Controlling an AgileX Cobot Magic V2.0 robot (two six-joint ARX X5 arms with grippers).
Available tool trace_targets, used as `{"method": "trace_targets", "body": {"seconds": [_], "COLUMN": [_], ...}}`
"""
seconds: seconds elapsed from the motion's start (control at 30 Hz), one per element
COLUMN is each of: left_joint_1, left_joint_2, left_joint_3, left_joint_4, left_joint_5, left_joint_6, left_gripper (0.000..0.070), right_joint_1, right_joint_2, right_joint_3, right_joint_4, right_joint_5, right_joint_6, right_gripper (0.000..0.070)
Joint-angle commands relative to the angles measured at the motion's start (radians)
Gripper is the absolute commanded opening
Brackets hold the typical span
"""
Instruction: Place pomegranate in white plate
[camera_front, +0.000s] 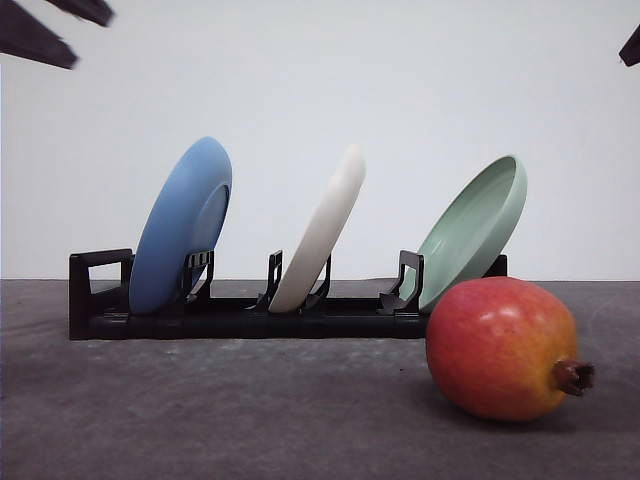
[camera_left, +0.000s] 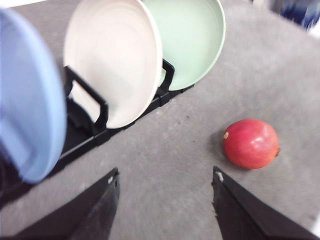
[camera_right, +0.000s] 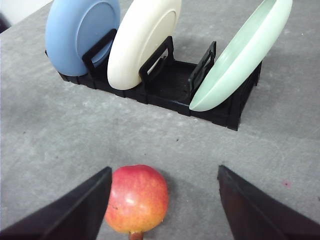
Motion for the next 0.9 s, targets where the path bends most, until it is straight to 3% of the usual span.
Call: {"method": "trace_targets", "body": {"seconds": [0.0,0.33,0.63,0.87], "left_joint_1": [-0.041,-0.272,-0.368,-0.377], "left_joint_2": [0.029,0.275,0.554,0.771], "left_joint_3": [0.016,0.016,0.040,0.191], "left_joint_4": [0.032,0.285,0.664,0.688], "left_joint_5": [-0.035,-0.262,-0.474,-0.562], "left_joint_6": [0.042,0.094,0.045,0.039], "left_gripper": [0.0352,0.0355,0.0367,0.0366], "right_joint_1": [0.005,0.005,0.005,0.004], "right_joint_2": [0.003,0.003,0.003,0.003], "right_joint_3": [0.018,0.018,0.018,0.018], "right_joint_4": [0.010,0.010,0.010,0.010], "right_joint_5": [-0.002,-0.002,-0.002,-0.001], "right_joint_6": [0.026,0.029,0.029,0.027], "right_gripper": [0.0428,0.0428,0.0428,0.0428]}}
